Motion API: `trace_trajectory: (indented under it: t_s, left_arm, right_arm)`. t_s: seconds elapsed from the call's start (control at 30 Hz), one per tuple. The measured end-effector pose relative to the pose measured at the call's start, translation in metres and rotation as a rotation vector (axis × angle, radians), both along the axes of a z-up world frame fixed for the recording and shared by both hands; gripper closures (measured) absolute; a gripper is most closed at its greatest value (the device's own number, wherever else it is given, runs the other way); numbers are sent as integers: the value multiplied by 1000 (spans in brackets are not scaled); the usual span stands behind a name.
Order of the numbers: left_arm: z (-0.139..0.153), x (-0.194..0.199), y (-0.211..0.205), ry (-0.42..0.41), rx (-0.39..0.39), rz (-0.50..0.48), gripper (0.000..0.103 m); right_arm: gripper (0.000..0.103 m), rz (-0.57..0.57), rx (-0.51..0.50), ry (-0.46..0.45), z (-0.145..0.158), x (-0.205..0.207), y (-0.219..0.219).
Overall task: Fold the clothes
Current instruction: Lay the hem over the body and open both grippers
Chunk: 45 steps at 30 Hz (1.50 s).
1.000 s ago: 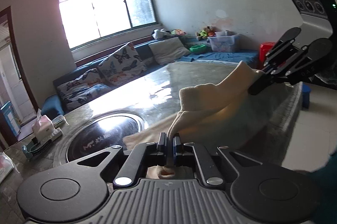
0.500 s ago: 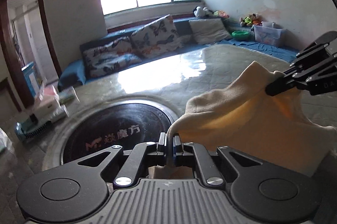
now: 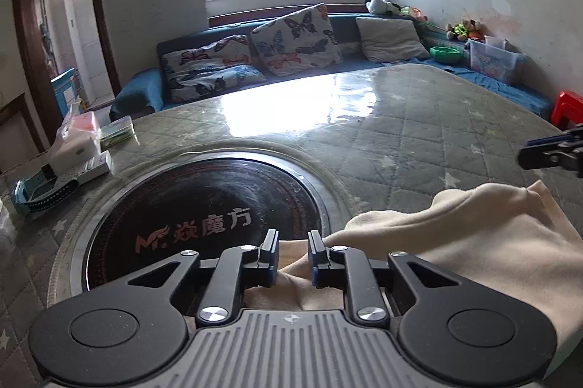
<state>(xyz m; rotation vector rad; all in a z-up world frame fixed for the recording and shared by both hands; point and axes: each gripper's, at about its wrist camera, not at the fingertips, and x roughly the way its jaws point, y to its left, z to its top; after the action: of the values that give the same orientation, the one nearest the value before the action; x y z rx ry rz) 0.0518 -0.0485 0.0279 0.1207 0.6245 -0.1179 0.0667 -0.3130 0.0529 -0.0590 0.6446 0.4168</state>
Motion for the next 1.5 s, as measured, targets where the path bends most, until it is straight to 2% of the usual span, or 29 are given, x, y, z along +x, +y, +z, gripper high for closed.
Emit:
trace_trajectory:
  t_s: [0.07, 0.13, 0.33, 0.47, 0.63, 0.77, 1.0, 1.13, 1.3, 1.5]
  left_arm:
    - [5, -7, 2, -12, -19, 5, 80]
    - [11, -16, 5, -26, -33, 15, 61]
    - [21, -56, 11, -25, -81, 6, 56]
    - [12, -65, 13, 19, -80, 20, 56]
    - [-4, -67, 16, 93, -143, 27, 58]
    - [-7, -78, 9, 119, -188, -13, 58]
    - [-3, -107, -8, 140, -183, -125, 58]
    - [8, -105, -5, 109, -178, -136, 57]
    - [22, -79, 8, 65, -199, -91, 57]
    - [22, -58, 18, 68, -222, -43, 59]
  right_arm:
    - [82, 38, 8, -24, 5, -14, -2]
    - [84, 77, -1, -30, 5, -22, 2]
    - [84, 183, -20, 0, -10, -30, 25]
    - [85, 194, -92, -4, -22, -40, 39]
    - [85, 166, -147, -13, -29, -50, 37]
    - [86, 166, -163, -7, -29, -58, 29]
    - [86, 186, -196, 20, -23, -83, 6]
    - [85, 194, -161, 47, -11, -87, -1]
    - [84, 151, -55, 64, 8, -58, 0]
    - [84, 243, -48, 99, 5, -28, 40]
